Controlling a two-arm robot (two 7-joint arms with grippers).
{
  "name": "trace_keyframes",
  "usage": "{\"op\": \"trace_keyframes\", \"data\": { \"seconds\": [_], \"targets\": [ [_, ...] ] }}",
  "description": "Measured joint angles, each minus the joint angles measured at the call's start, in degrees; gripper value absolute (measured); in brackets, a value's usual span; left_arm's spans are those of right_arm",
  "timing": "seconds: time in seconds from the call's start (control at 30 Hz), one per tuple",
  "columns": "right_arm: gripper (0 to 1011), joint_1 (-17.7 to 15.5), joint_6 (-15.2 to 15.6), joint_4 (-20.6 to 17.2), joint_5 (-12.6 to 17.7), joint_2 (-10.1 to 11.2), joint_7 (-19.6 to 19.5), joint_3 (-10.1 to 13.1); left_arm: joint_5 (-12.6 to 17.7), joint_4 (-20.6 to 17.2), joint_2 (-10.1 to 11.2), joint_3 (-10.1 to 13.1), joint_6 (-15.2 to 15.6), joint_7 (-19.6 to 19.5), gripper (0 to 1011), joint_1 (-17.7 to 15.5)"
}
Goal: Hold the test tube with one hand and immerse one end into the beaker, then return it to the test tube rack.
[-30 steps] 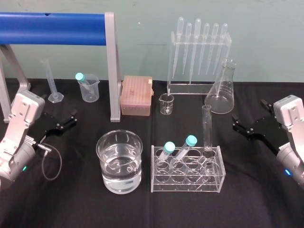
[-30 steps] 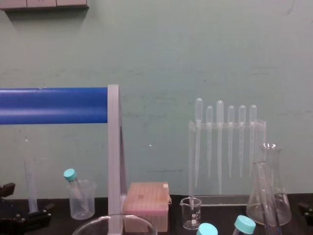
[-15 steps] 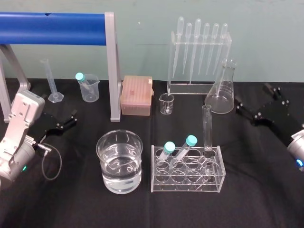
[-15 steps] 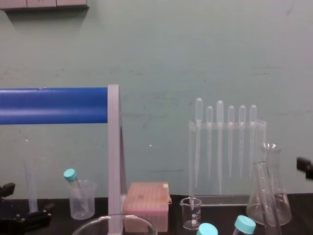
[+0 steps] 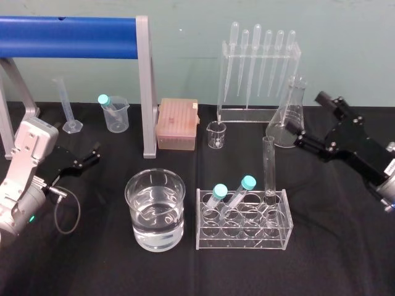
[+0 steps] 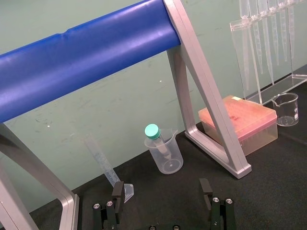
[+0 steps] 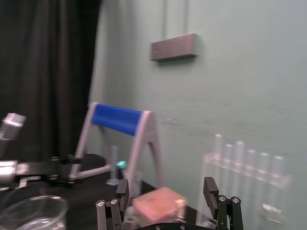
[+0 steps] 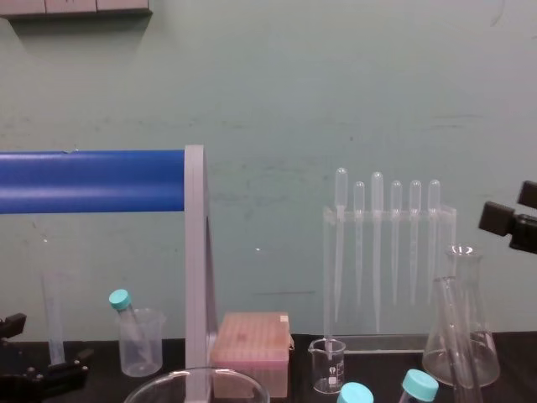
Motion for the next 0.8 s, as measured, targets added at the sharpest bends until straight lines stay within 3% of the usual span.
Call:
{"op": "trace_keyframes", "data": {
  "seconds": [0.13, 0.27, 0.8],
  "targets": [
    [1003, 1.4, 1.8, 0.3, 0.7, 0.1, 4.3, -1.2, 0.0, 0.0, 0.0, 0.0, 0.0, 0.0, 1000, 0.0],
    [1003, 2.4, 3.2, 1.1, -0.2, -0.1, 6.2, -2.3, 0.0, 0.0, 0.0, 0.0, 0.0, 0.0, 1000, 0.0],
    [1002, 5.5, 7.6, 5.4, -4.4, -3.2, 7.2, -4.4, 0.0, 0.0, 0.0, 0.0, 0.0, 0.0, 1000, 0.0]
  ]
}}
